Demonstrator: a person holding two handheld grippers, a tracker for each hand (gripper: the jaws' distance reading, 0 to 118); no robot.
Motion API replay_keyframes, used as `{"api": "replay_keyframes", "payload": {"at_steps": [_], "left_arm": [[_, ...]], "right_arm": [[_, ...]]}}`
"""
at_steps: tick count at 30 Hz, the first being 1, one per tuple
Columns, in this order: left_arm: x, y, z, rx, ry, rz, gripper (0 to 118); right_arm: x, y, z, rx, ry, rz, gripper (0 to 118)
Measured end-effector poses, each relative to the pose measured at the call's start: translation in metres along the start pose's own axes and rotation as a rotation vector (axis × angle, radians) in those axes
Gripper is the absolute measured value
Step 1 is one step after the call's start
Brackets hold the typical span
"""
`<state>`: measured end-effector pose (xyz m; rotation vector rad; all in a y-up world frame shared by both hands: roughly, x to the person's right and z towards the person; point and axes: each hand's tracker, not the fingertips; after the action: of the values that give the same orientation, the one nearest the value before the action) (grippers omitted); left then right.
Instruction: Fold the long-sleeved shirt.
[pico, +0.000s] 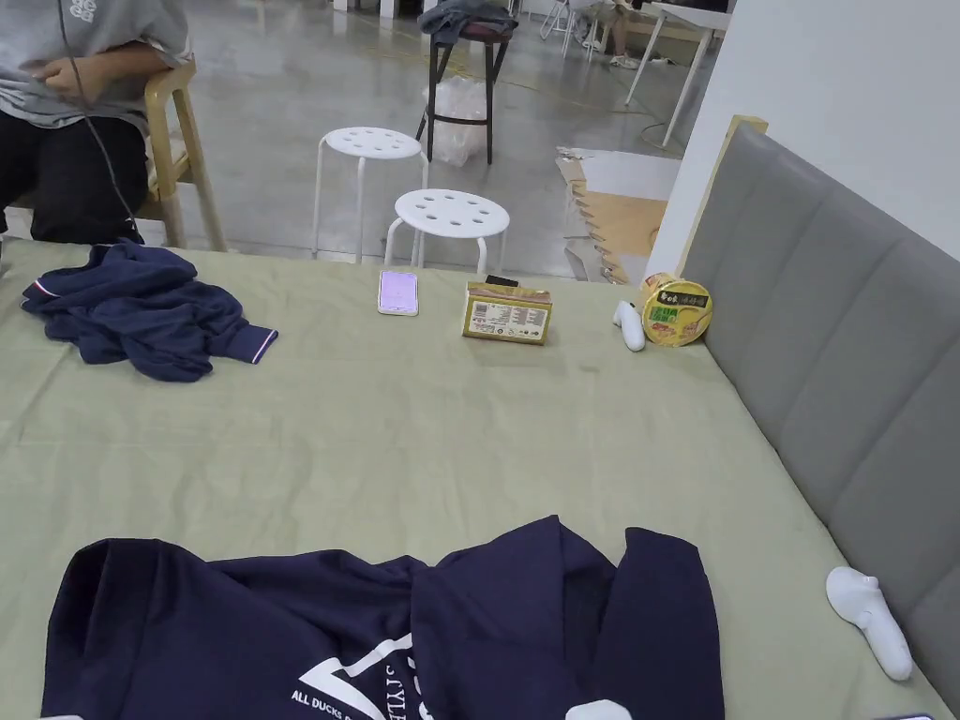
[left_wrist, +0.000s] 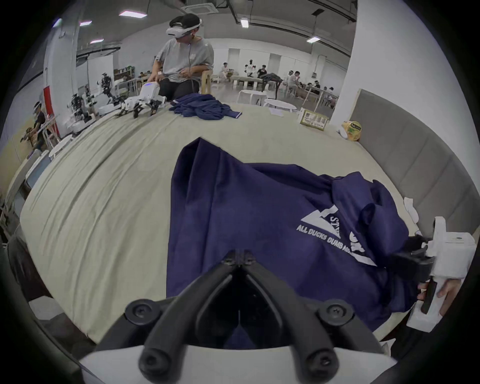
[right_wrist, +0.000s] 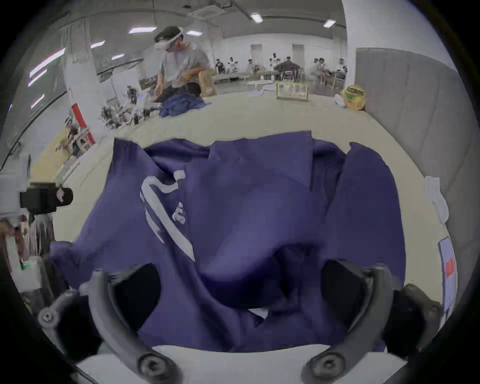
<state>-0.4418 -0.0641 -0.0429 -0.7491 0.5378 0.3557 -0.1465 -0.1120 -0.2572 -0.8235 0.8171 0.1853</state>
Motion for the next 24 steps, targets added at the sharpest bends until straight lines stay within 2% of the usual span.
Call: {"api": "replay_keyframes", "payload": {"at_steps": [2,4,6,7,8,9,10,11,12,13,14,15,16,18,21,24], "left_arm": [[0.004,0.005,-0.003,0.004,-0.005,-0.013,6],[0.008,0.012,-0.005,0.008,-0.010,-0.022,6],[0.013,0.018,-0.007,0.017,-0.018,-0.036,6],[0.015,0.021,-0.008,0.019,-0.019,-0.042,6],[0.017,0.023,-0.009,0.020,-0.021,-0.046,6],[0.020,0.025,-0.012,0.022,-0.024,-0.053,6],[0.021,0.028,-0.014,0.024,-0.026,-0.059,6],[0.023,0.030,-0.016,0.024,-0.027,-0.063,6],[0.024,0.033,-0.018,0.025,-0.027,-0.065,6],[0.025,0.034,-0.021,0.024,-0.026,-0.067,6],[0.025,0.035,-0.023,0.023,-0.026,-0.069,6],[0.025,0.035,-0.025,0.020,-0.026,-0.068,6],[0.026,0.035,-0.027,0.017,-0.026,-0.066,6],[0.026,0.035,-0.031,0.007,-0.025,-0.064,6],[0.027,0.036,-0.038,-0.004,-0.024,-0.066,6],[0.027,0.037,-0.042,-0.008,-0.029,-0.070,6]], "right_arm": [[0.011,0.009,0.015,0.062,0.054,-0.063,118],[0.022,0.014,0.033,0.140,0.021,-0.103,118],[0.038,0.022,0.035,0.133,0.003,-0.122,117],[0.048,0.025,0.034,0.132,0.014,-0.128,112],[0.052,0.027,0.035,0.140,0.011,-0.135,86],[0.058,0.031,0.034,0.145,-0.010,-0.135,51],[0.064,0.037,0.031,0.143,-0.046,-0.125,12],[0.067,0.042,0.027,0.140,-0.082,-0.106,11],[0.066,0.048,0.028,0.133,-0.068,-0.108,29],[0.067,0.051,0.030,0.138,-0.045,-0.102,61],[0.065,0.053,0.031,0.148,0.020,-0.084,109],[0.062,0.054,0.031,0.129,0.044,-0.066,118],[0.054,0.054,0.034,0.122,0.022,-0.055,115],[0.057,0.053,0.038,0.146,0.031,-0.041,117],[0.064,0.066,0.026,0.144,-0.046,-0.123,117],[0.095,0.092,-0.008,0.125,-0.136,-0.179,117]]}}
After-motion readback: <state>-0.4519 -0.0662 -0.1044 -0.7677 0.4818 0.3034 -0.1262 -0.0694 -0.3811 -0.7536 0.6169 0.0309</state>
